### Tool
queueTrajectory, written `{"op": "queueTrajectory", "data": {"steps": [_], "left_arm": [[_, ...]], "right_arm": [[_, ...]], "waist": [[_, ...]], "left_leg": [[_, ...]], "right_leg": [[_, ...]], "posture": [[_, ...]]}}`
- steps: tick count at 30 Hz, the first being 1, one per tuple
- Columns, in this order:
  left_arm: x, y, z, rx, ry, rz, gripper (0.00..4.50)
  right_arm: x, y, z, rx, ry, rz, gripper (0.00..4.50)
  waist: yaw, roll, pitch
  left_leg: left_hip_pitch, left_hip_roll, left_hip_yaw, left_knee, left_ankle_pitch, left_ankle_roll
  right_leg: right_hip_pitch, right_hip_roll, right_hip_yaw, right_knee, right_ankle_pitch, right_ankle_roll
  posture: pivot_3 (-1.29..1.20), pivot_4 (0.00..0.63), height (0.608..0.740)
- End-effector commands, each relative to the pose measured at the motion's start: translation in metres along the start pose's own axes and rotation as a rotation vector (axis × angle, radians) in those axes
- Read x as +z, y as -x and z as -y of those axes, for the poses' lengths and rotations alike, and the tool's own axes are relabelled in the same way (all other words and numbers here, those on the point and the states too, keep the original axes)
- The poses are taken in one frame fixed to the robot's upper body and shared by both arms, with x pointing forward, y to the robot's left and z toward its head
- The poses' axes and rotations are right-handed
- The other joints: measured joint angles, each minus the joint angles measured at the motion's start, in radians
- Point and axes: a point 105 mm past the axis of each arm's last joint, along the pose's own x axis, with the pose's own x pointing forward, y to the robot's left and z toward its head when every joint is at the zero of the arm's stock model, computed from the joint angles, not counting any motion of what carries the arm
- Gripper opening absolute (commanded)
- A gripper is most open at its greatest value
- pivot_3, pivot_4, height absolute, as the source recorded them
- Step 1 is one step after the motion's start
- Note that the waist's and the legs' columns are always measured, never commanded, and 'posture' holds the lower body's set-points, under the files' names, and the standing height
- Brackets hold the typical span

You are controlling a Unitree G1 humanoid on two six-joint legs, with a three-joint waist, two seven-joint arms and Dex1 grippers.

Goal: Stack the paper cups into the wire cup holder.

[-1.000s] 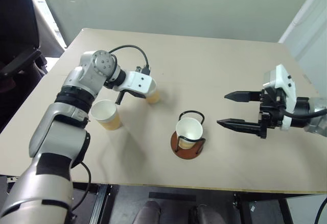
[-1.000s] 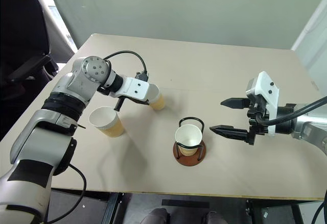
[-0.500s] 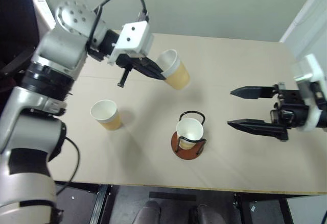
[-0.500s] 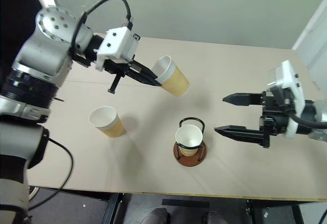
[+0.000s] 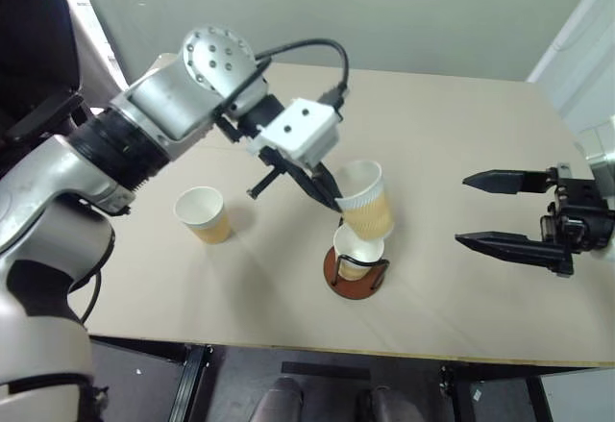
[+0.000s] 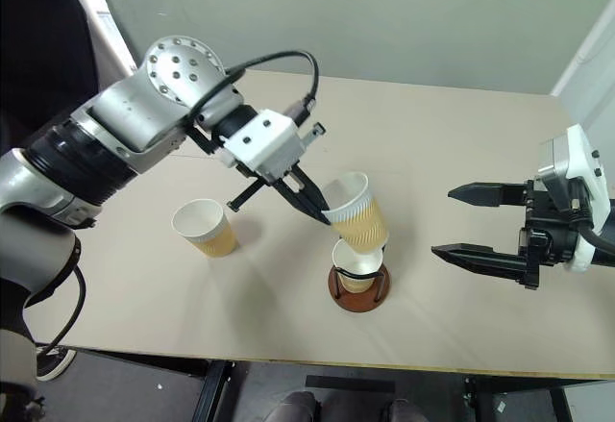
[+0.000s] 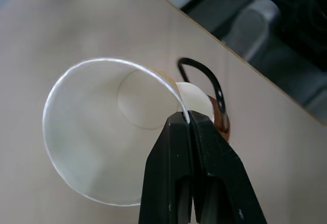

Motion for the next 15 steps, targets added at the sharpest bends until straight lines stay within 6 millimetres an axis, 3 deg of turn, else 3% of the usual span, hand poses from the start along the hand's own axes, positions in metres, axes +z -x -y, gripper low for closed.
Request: {"op": "queueTrajectory", "data": {"steps": [1, 15], "left_arm": [[0.009, 0.006, -0.002, -0.036, -0.086, -0.032, 0.03], [-0.004, -0.012, 0.011, -0.169, -0.156, -0.108, 0.03]], "right_arm": [[0.008, 0.005, -0.003, -0.034, 0.055, 0.010, 4.50], [0.007, 0.007, -0.003, -0.082, 0.050, 0.014, 4.50]], "waist": [[0.000, 0.000, 0.000], [0.000, 0.000, 0.000]], "left_leg": [[0.000, 0.000, 0.000, 0.000, 0.000, 0.000], [-0.001, 0.001, 0.003, 0.000, -0.001, 0.002]], "right_leg": [[0.000, 0.000, 0.000, 0.000, 0.000, 0.000], [0.000, 0.000, 0.000, -0.001, 0.000, 0.000]], "posture": [[0.00, 0.150, 0.740], [0.00, 0.150, 0.740]]}}
